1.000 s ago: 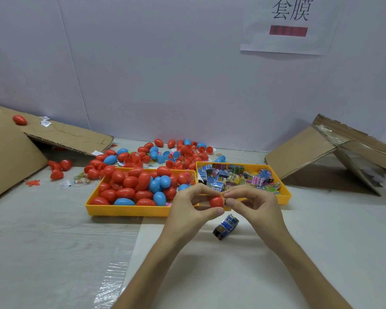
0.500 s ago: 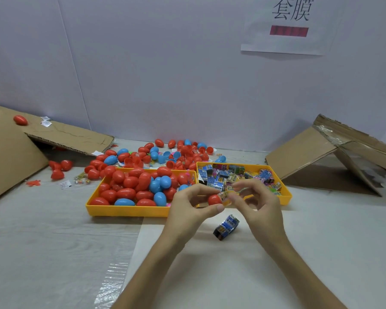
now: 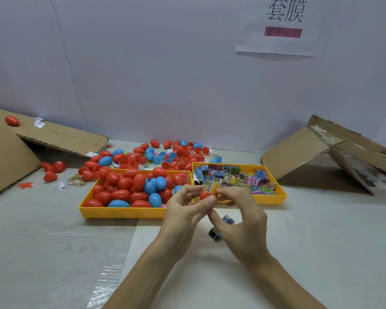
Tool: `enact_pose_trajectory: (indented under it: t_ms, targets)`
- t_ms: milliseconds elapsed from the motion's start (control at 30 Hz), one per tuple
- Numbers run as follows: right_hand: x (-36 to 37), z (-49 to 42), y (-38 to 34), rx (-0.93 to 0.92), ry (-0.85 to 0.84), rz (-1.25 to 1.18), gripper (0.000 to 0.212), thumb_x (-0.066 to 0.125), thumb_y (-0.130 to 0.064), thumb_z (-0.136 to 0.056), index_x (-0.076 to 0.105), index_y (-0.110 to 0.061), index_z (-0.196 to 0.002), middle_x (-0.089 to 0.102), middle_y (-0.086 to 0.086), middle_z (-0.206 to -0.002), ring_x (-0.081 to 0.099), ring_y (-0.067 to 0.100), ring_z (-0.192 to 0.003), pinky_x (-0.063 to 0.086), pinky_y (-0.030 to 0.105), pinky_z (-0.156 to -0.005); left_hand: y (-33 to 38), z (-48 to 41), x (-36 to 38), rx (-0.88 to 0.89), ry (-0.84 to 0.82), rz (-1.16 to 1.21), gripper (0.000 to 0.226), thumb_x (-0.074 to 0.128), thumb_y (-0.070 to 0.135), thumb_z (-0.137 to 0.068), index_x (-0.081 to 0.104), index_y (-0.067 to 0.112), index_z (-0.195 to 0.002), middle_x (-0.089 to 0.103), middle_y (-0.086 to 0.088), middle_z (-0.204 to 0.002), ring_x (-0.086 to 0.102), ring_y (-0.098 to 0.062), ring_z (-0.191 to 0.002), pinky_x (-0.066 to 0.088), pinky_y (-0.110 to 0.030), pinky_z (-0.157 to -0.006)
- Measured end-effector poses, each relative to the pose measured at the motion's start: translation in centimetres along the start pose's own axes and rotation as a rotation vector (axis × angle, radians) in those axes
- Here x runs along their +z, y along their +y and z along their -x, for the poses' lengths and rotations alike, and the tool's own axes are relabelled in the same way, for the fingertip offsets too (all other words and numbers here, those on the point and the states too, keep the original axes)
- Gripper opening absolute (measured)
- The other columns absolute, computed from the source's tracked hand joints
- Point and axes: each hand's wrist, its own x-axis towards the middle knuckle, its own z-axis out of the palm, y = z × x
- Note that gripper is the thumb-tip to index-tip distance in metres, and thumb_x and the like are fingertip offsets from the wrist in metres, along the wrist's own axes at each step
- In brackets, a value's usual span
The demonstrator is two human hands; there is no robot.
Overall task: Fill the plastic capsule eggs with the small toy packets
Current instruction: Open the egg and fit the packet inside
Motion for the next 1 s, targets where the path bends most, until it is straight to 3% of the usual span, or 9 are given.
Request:
enact_pose_trajectory:
  t_ms: [167,367,600,767,1000]
  targets:
    - [0.0,0.1,0.0,-0.004,0.044,0.062,0.031,0.082,-0.012,-0.08,0.072,-0.005,-0.108,0.069,0.001,-0.104,0.065,0.009,-0.101,0.053,0.021,-0.089,-0.5,0.2,0.3,0.017,0.026,-0.059,0.045,0.087,0.021,-0.06,0.069,0.009,-0.1,0.073,-0.001,-0.088,0.072,-0.022,-0.099,0.058,-0.028,-0.082]
    - [-0.1,-0.1,0.2,-0.015,0.062,0.089,0.03,0.077,-0.017,-0.085,0.074,-0.004,-0.111,0.071,0.002,-0.105,0.066,0.009,-0.104,0.05,0.018,-0.095,0.1,0.4,0.5,-0.023,0.019,0.071,0.036,0.074,0.022,-0.083,0.067,0.001,-0.111,0.075,-0.018,-0.108,0.073,-0.027,-0.103,0.059,-0.028,-0.082]
    - [-0.2,0.0,0.4,-0.032,0.071,0.105,0.03,0.078,-0.011,-0.083,0.075,-0.001,-0.112,0.072,0.005,-0.103,0.065,0.008,-0.1,0.049,0.015,-0.093,0.3,0.4,0.5,-0.094,0.0,0.155,0.041,0.071,0.014,-0.087,0.061,-0.004,-0.122,0.071,-0.022,-0.118,0.07,-0.029,-0.112,0.059,-0.031,-0.09]
    - [-0.2,-0.1,0.3,0.026,0.064,0.072,0.04,0.08,-0.011,-0.082,0.071,-0.003,-0.121,0.071,0.001,-0.112,0.065,0.008,-0.109,0.05,0.017,-0.095,0.5,0.5,0.6,-0.13,-0.015,0.211,0.05,0.072,0.013,-0.083,0.058,-0.003,-0.128,0.073,-0.019,-0.115,0.073,-0.026,-0.107,0.06,-0.028,-0.085]
    - [-0.3,-0.2,0.3,0.021,0.05,0.059,0.031,0.075,-0.017,-0.085,0.075,-0.004,-0.113,0.073,0.001,-0.108,0.067,0.008,-0.106,0.049,0.016,-0.095,0.8,0.6,0.6,-0.154,-0.079,0.231,0.049,0.071,0.017,-0.087,0.059,-0.003,-0.129,0.07,-0.02,-0.122,0.07,-0.027,-0.114,0.059,-0.029,-0.09]
